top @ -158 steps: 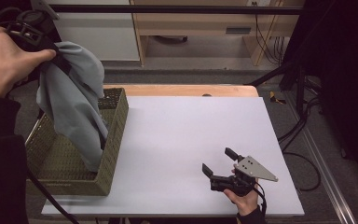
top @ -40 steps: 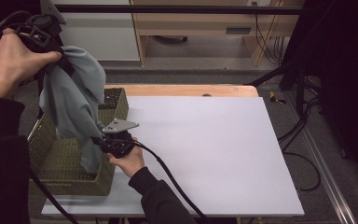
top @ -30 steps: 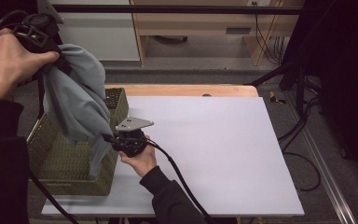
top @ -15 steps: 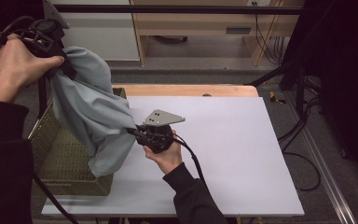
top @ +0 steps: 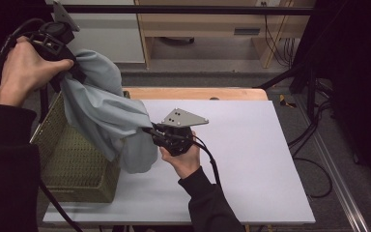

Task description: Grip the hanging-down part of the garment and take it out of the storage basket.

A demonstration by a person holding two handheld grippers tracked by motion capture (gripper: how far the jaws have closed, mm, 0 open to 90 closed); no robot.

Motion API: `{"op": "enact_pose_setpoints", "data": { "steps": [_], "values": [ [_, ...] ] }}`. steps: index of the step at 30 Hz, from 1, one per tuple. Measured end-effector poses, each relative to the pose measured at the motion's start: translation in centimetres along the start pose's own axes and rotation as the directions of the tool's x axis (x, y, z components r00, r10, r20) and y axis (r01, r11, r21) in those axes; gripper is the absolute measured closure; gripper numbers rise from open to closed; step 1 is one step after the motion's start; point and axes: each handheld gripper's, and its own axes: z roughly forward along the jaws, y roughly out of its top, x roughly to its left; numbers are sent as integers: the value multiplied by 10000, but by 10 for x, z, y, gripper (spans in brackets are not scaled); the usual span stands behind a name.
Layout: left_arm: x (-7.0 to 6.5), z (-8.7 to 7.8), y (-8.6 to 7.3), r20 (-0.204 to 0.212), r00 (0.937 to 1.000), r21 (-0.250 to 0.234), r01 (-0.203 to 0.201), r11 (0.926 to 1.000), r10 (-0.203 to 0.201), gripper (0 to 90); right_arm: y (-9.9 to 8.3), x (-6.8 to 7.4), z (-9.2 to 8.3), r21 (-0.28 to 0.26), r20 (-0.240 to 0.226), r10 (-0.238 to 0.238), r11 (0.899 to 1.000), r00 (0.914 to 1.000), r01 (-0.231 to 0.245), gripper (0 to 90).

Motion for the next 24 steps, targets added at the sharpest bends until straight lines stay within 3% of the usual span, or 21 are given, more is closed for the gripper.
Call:
{"op": "enact_pose_setpoints", "data": {
  "steps": [7, 11, 12, 17, 20, 22, 24],
  "values": [
    [-1, 1, 1, 22, 10000, -18, -53, 10000, 53, 833, 0, -3, -2, -106, 145, -22, 9999, 9999, 24, 871],
    [-2, 0, 0, -114, 9999, -6, -77, 10000, 77, 833, -11, -2, 9, 344, 66, 56, 9994, 10000, -58, 845],
    [-2, -1, 0, -181, 9998, -51, -64, 10000, 63, 833, -19, -2, 16, 610, -25, 239, 9979, 9997, -237, 792],
    [-3, 0, 0, -150, 9998, -24, -131, 9999, 131, 833, -32, 3, 24, 636, -274, 421, 9972, 9987, -402, 607],
    [-5, 2, 1, -181, 9997, 18, -165, 9999, 165, 833, -33, 6, 17, 343, -793, 521, 9982, 9955, -495, 393],
    [-5, 2, 1, -167, 9997, 4, -165, 9999, 166, 833, -33, 5, 15, 207, -885, 439, 9989, 9951, -423, 358],
    [-5, 1, 1, -156, 9998, -38, -153, 9999, 152, 833, -29, 3, 5, -18, -607, 546, 9985, 9967, -548, 273]
  ]
}}
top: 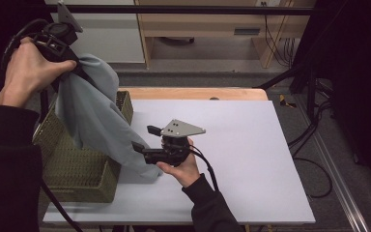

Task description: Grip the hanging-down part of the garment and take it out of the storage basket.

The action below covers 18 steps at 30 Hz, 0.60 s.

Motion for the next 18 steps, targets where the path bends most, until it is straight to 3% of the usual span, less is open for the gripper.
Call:
{"op": "enact_pose_setpoints", "data": {
  "steps": [1, 2, 3, 5, 6, 7, 12, 18],
  "values": [
    [0, 0, 0, 9, 10000, 3, -9, 10000, 9, 833, 0, 0, 0, 0, 0, 0, 10000, 10000, 0, 273],
    [0, -1, 0, -2, 10000, -4, -30, 10000, 30, 833, 3, -3, -7, -169, 477, -56, 9998, 9988, 64, 204],
    [0, -1, -1, 11, 10000, 7, -32, 10000, 32, 833, 3, -3, -7, -169, 477, -56, 9998, 9988, 64, 204],
    [0, -2, -1, 19, 10000, -19, -20, 10000, 20, 833, 6, -11, -20, -411, 1202, 41, 9992, 9927, 8, 152],
    [0, -2, -2, 12, 10000, -28, -30, 10000, 30, 833, 6, -11, -20, -411, 1202, 41, 9992, 9927, 8, 152],
    [1, -2, -2, 29, 10000, -40, -60, 10000, 60, 833, 8, -15, -29, -613, 1562, 146, 9981, 9876, -51, 126],
    [2, -1, -4, 92, 9999, -102, -44, 9999, 45, 833, 11, -26, -51, -817, 2206, 282, 9966, 9749, -103, 66],
    [3, -2, -6, 99, 9999, -94, -74, 9999, 75, 832, 11, -32, -76, -1025, 2669, 206, 9947, 9635, 71, 44]
  ]
}}
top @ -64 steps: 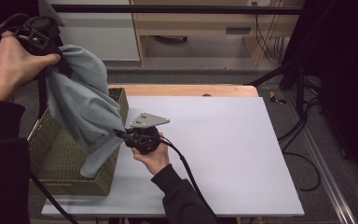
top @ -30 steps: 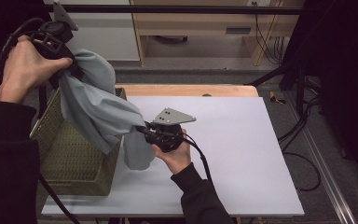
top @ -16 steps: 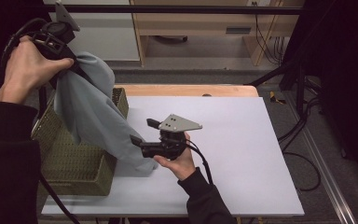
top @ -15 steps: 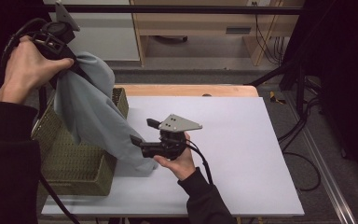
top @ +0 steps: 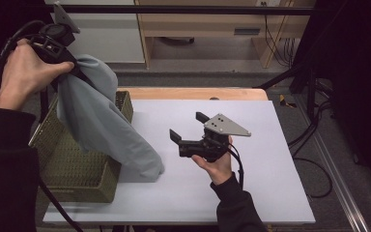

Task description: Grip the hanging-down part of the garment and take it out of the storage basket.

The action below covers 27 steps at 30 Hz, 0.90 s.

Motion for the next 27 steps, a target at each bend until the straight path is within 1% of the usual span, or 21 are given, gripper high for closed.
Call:
{"op": "enact_pose_setpoints", "data": {
  "steps": [1, 2, 3, 4, 6, 8, 9, 10, 11, 13, 14, 15, 16, 18, 20, 22, 25, 26, 27],
  "values": [
    [0, 0, 0, 7, 10000, -41, 7, 10000, -7, 832, 0, 0, 0, 0, 0, 0, 10000, 10000, 0, 44],
    [0, 0, 0, 28, 10000, -38, 10, 10000, -10, 832, 0, -4, -7, 13, 62, 30, 10000, 10000, -30, 43],
    [0, 0, 0, 21, 10000, -41, 5, 10000, -5, 832, 0, -4, -7, 13, 62, 30, 10000, 10000, -30, 43],
    [0, 0, 0, 33, 10000, -22, -8, 10000, 8, 832, -1, -6, -9, 7, 115, -22, 10000, 9999, 21, 43],
    [-1, 1, 0, 38, 10000, -25, -24, 10000, 24, 832, -3, -8, -15, 8, 173, 46, 10000, 9998, -46, 43],
    [-1, 1, 1, 39, 10000, -39, -28, 10000, 28, 832, -5, -11, -21, 16, 255, 17, 10000, 9997, -18, 42],
    [-1, 1, 1, 44, 10000, -22, -29, 10000, 29, 832, -6, -13, -23, 5, 365, -25, 10000, 9993, 24, 41],
    [-1, 1, 1, 43, 10000, -34, -32, 10000, 32, 832, -8, -15, -26, 9, 360, -82, 10000, 9993, 82, 41],
    [-1, 1, 1, 41, 10000, -36, -21, 10000, 21, 832, -12, -17, -32, 86, 452, -73, 9999, 9990, 69, 37],
    [-1, 1, 0, 49, 10000, -47, -22, 10000, 22, 832, -14, -18, -34, 55, 524, -99, 9999, 9986, 96, 35],
    [0, 1, 0, 89, 10000, -75, -25, 10000, 25, 832, -19, -22, -40, 124, 667, -113, 9999, 9977, 105, 34],
    [0, 1, 0, 89, 10000, -75, -25, 10000, 25, 832, -21, -24, -43, 109, 740, 3, 9999, 9973, -11, 35],
    [0, 1, 0, 110, 9999, -71, -24, 10000, 25, 832, -21, -24, -43, 109, 740, 3, 9999, 9973, -11, 35],
    [0, 1, -1, 104, 9999, -79, 11, 10000, -10, 832, -26, -28, -48, 104, 863, -19, 9999, 9963, 10, 32],
    [1, 1, -1, 101, 9999, -73, 29, 10000, -29, 832, -30, -31, -53, 112, 1009, 172, 9998, 9947, -184, 27],
    [1, 2, -1, 107, 9999, -62, 6, 10000, -6, 832, -35, -35, -62, 70, 1163, 211, 9997, 9930, -221, 25],
    [1, 3, -1, 127, 9999, -54, 17, 10000, -16, 832, -38, -38, -66, 48, 1284, 151, 9999, 9916, -158, 22],
    [2, 3, -1, 127, 9999, -65, 8, 10000, -7, 832, -40, -39, -70, 89, 1308, 188, 9998, 9912, -202, 20],
    [2, 3, -1, 127, 9999, -65, 8, 10000, -7, 832, -40, -39, -70, 89, 1308, 188, 9998, 9912, -202, 20]
  ]
}}
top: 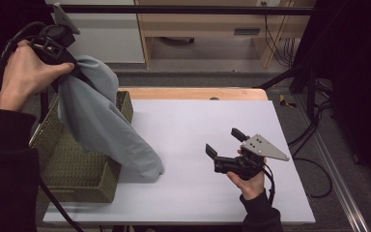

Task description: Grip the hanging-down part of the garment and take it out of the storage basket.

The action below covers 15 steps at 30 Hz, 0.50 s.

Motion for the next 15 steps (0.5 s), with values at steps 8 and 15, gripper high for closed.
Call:
{"op": "enact_pose_setpoints", "data": {
  "steps": [8, 15],
  "values": [
    [1, 2, -1, 37, 10000, -13, -12, 10000, 12, 832, -14, -6, -13, 84, 170, 13, 10000, 9999, -14, 15],
    [1, 1, -1, 57, 10000, -28, -24, 10000, 24, 832, -30, -13, -27, 87, 477, 96, 9999, 9988, -100, 18]
  ]
}}
